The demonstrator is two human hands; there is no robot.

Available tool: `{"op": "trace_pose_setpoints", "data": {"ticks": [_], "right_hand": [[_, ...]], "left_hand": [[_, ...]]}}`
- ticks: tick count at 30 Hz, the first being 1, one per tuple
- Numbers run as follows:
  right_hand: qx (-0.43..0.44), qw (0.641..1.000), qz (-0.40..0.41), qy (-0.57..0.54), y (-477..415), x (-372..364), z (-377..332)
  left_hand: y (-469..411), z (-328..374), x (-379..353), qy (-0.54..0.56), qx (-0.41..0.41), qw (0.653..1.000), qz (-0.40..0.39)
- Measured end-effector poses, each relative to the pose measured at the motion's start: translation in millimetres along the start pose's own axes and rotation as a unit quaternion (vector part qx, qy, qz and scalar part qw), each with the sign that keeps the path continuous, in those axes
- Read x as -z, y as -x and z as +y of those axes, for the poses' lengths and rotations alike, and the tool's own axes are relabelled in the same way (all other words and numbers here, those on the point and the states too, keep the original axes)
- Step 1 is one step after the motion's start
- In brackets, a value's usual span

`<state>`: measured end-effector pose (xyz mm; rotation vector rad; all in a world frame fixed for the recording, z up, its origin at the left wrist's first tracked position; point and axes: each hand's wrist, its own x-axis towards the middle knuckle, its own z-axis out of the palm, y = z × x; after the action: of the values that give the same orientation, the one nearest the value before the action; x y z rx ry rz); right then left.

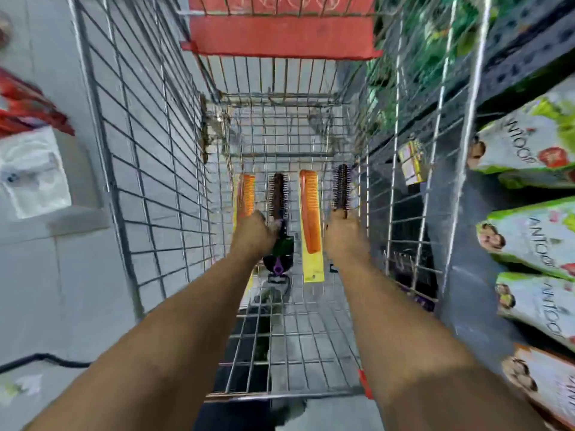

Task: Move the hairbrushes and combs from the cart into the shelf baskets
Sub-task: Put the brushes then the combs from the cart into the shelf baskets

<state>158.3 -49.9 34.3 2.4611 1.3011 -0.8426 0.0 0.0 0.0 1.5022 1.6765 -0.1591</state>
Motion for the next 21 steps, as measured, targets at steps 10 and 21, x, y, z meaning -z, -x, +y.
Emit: {"op": "trace_pose_setpoints", "data": {"ticks": [10, 21], "right_hand": [[-0.033, 0.994, -0.015, 0.107, -30, -18, -6], [-0.038, 0.998, 0.018, 0.042, -18, -9, -4]], "left_hand": [[-16, 3, -12, 0.007, 0.036, 0.999, 0.015], [-15, 8, -9, 0.06, 0.039, 0.997, 0.004]]}}
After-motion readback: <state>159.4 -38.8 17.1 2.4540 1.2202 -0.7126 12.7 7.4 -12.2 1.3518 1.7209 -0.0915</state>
